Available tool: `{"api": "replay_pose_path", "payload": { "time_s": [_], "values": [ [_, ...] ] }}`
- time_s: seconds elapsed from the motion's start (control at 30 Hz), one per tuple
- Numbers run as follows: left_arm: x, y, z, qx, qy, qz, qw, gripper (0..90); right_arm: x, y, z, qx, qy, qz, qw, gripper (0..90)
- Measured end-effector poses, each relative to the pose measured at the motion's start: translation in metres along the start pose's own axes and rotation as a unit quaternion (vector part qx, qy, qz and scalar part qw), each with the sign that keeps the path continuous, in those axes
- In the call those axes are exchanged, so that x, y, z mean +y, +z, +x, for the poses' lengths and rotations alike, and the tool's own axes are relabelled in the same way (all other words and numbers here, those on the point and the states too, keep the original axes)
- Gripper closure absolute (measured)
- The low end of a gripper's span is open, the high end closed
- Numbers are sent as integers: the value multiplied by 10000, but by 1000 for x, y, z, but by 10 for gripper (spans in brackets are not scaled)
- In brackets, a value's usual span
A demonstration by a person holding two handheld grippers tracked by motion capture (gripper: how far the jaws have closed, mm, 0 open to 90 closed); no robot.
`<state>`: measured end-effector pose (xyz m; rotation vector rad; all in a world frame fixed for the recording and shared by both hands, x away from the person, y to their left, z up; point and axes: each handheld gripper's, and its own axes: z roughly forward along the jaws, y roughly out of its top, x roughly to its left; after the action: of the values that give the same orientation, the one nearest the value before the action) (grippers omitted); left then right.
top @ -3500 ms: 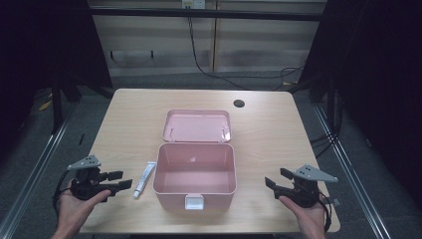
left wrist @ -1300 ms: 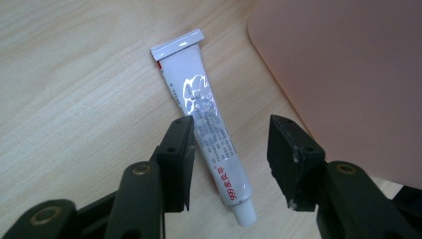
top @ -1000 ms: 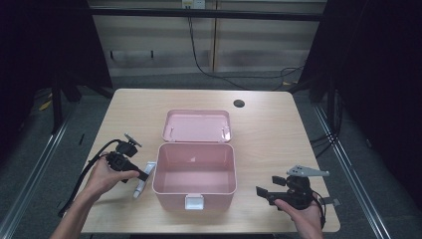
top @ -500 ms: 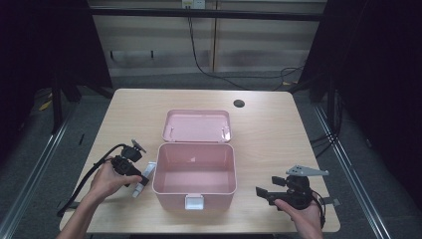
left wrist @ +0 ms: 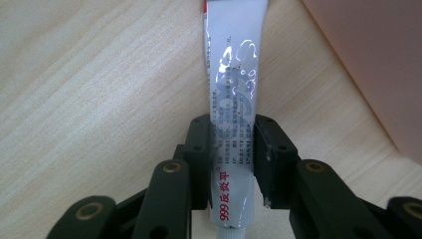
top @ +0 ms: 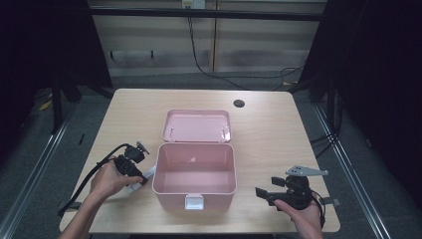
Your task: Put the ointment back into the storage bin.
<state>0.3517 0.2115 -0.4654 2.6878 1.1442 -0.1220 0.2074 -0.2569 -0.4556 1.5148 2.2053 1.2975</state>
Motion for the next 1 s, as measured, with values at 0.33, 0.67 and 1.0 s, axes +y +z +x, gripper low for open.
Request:
{"api": "replay_pose_path", "payload": {
  "time_s": [0.33,0.67,1.0],
  "values": [
    [6,0,2,-87,173,210,9996,712,0,1,0,20,18,28,10000,170],
    [10,0,2,-32,190,422,9989,713,0,1,-1,30,34,21,10000,171],
    [3,-16,5,-103,224,337,9991,712,0,1,-1,38,56,43,10000,167]
  ]
}}
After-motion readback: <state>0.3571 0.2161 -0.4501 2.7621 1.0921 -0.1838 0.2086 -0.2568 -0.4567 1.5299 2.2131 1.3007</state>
